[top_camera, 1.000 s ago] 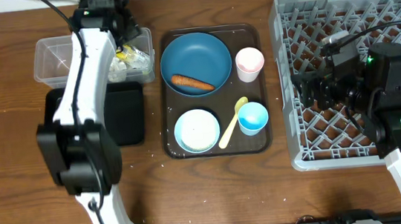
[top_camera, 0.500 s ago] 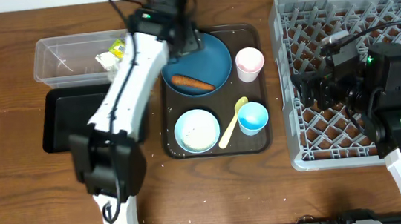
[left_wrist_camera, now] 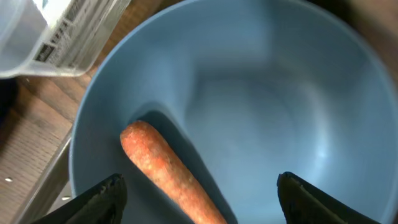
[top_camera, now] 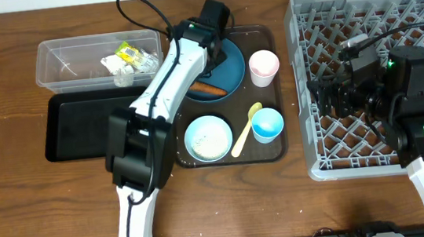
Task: Sort waste into correct bins and load items into the dishwasher rack
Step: 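Reach the left gripper into the blue bowl and grasp the carrot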
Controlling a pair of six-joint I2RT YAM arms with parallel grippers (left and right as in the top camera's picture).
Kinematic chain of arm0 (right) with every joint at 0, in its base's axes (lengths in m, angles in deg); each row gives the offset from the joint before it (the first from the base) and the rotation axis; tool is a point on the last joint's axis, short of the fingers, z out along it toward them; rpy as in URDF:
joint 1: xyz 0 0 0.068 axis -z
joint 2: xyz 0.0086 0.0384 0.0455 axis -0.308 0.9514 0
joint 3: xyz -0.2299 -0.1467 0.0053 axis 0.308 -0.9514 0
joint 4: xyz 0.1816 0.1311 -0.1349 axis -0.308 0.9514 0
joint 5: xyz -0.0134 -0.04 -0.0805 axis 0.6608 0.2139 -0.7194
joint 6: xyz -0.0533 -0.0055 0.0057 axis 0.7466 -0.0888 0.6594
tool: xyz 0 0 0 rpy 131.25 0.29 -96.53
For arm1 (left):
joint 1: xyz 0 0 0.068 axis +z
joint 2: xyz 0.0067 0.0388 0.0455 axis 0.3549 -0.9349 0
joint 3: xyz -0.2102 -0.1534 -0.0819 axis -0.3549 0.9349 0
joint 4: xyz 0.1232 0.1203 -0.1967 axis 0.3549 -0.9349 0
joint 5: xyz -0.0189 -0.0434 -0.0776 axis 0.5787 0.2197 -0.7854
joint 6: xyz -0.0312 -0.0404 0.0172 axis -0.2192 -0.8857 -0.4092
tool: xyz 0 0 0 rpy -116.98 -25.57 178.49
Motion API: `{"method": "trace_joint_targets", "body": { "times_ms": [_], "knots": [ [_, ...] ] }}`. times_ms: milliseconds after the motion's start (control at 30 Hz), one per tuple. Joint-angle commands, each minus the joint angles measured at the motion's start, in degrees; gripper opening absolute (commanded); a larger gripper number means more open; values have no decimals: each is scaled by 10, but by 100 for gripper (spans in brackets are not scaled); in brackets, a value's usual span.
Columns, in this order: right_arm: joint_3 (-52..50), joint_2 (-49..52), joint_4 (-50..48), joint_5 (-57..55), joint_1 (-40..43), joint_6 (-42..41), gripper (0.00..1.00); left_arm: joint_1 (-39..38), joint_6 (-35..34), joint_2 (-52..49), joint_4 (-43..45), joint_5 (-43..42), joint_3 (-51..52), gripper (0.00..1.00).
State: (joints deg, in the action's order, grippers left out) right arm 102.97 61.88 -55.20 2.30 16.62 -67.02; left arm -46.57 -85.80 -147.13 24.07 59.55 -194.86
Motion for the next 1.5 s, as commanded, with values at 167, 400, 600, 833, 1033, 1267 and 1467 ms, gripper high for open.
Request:
{"method": "trace_joint_targets", "body": {
  "times_ms": [167,400,600,833,1033,1267,1467],
  "knots": [
    [8,19,0,7,-2,-7,92,1,-38,-44,-2,15,9,77],
    [8,28,0,7,-2,-7,92,1,-38,-47,-5,9,10,77],
    [8,29,0,7,-2,-7,92,1,-38,-47,3,9,34,77],
    [8,29,0,9,-2,-7,92,1,-38,-47,35,9,67,68],
    [8,29,0,9,-2,-7,92,1,-35,-47,50,9,67,36],
    [8,29,-1,8,-2,-7,92,1,38,-45,83,2,51,10],
    [8,29,-5,8,-2,-7,92,10,108,-10,87,-23,-3,6]
  ]
}}
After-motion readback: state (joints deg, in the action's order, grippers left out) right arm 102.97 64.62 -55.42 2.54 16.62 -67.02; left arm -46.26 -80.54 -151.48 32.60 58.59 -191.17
